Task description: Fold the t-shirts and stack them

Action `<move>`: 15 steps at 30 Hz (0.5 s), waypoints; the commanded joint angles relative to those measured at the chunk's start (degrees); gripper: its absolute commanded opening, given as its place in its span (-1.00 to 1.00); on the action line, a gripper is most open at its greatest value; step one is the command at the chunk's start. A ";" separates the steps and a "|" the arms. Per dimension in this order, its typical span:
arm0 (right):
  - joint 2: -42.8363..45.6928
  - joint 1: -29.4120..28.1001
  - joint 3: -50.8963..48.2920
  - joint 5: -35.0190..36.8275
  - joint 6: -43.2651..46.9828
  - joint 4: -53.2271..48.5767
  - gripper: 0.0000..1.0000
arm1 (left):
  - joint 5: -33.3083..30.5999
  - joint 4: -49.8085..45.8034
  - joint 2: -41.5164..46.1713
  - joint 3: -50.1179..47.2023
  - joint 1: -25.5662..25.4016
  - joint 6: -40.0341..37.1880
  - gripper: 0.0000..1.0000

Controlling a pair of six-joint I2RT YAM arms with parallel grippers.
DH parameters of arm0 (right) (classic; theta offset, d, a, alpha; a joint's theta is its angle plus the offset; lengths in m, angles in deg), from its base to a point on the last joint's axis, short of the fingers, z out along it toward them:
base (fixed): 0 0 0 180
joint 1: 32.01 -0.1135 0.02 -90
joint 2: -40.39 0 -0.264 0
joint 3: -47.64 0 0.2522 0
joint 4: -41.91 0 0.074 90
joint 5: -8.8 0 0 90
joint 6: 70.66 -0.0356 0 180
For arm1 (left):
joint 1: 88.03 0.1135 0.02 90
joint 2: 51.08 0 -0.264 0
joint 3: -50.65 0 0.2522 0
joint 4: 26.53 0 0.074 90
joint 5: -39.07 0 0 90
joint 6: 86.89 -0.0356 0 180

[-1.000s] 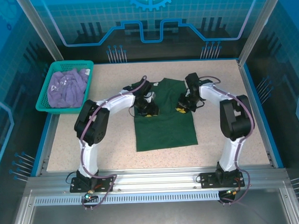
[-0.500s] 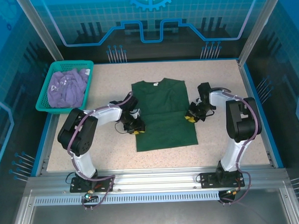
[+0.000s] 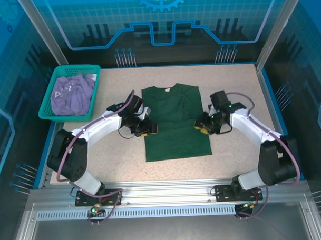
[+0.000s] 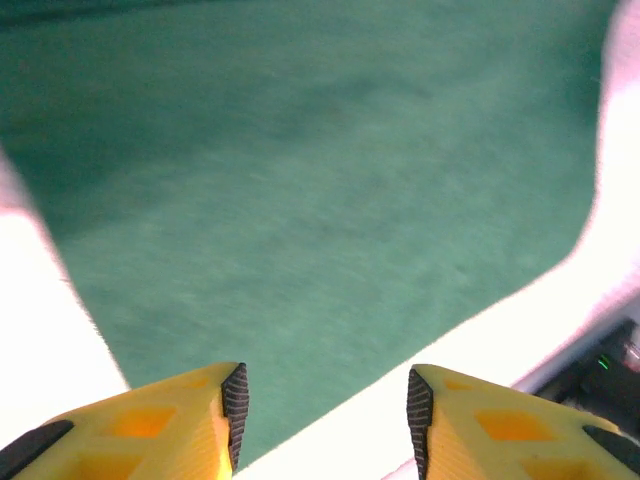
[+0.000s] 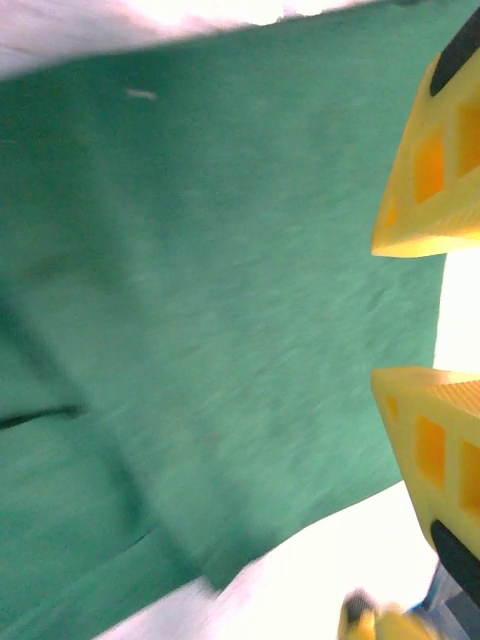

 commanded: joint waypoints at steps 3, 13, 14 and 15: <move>0.50 -1.09 -10.43 5.26 -8.30 -3.49 -0.34 | 9.39 0.13 -2.51 -1.94 -5.87 -2.14 -0.08; -0.55 0.97 -16.26 7.71 -15.55 -4.24 -0.34 | -6.18 -3.74 -9.16 -9.97 -6.38 3.19 -0.16; -0.60 0.92 -16.72 7.52 -15.89 -4.12 -0.34 | -7.35 -4.20 -9.41 -10.92 -6.40 3.61 -0.16; -0.48 0.79 -17.24 7.18 -16.15 -3.88 -0.34 | -8.01 -4.14 -9.15 -11.85 -6.39 3.94 -0.16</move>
